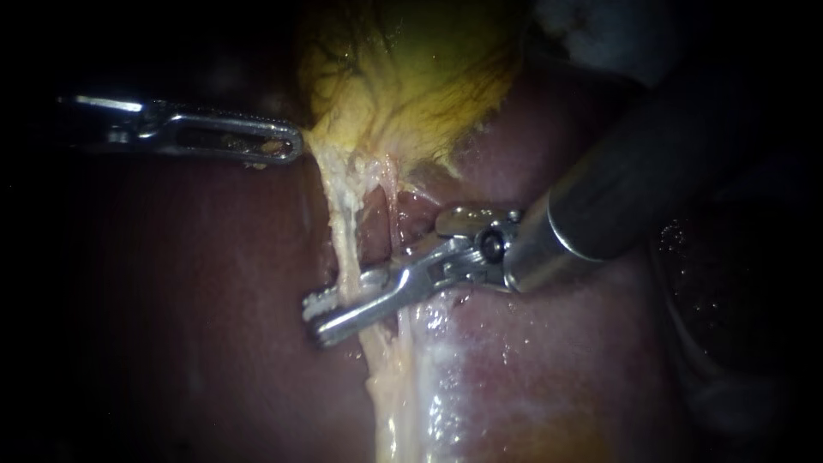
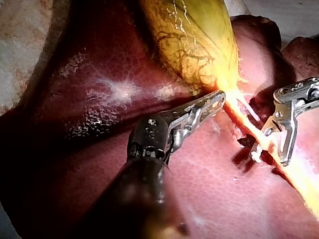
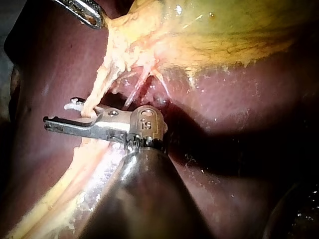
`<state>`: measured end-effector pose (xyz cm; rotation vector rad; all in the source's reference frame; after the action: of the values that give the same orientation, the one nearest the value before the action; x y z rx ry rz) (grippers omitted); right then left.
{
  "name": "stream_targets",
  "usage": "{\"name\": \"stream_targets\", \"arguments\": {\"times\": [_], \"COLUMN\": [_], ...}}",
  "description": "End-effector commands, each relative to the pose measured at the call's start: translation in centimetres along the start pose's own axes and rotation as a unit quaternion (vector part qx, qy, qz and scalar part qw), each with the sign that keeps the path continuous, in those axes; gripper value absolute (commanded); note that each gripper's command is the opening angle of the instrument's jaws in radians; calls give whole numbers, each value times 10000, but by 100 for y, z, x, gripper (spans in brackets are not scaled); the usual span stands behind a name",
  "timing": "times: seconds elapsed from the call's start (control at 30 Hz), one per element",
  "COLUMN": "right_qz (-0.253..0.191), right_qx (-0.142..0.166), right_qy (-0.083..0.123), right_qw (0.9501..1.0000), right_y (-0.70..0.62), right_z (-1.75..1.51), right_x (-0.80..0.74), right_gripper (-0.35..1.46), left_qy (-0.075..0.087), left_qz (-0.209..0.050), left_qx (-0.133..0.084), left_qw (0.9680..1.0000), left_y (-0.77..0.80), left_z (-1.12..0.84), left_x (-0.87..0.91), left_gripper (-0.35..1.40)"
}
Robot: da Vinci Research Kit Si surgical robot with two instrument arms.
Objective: Clipping first clip left tube
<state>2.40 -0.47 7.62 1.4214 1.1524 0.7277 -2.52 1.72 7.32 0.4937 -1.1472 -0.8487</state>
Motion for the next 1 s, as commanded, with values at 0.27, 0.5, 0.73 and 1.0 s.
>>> {"name": "stream_targets", "arguments": {"times": [0.27, 0.5, 0.73, 1.0], "right_qz": [69, 63, 63, 56], "right_qx": [165, 208, 205, 217], "right_qy": [-352, -402, -396, -444], "right_qw": [9992, 9990, 9990, 9988], "right_y": [12, 9, 11, 15], "right_z": [6, 12, 13, 10], "right_x": [-35, -41, -38, -36], "right_gripper": [53, 51, 33, -19], "left_qy": [0, 1, 1, 1], "left_qz": [0, 0, 0, 0], "left_qx": [0, 1, 1, 1], "left_qw": [10000, 10000, 10000, 10000], "left_y": [0, 0, 0, 0], "left_z": [0, 0, 0, 0], "left_x": [0, 0, 0, 0], "left_gripper": [-35, -35, -35, -35]}}
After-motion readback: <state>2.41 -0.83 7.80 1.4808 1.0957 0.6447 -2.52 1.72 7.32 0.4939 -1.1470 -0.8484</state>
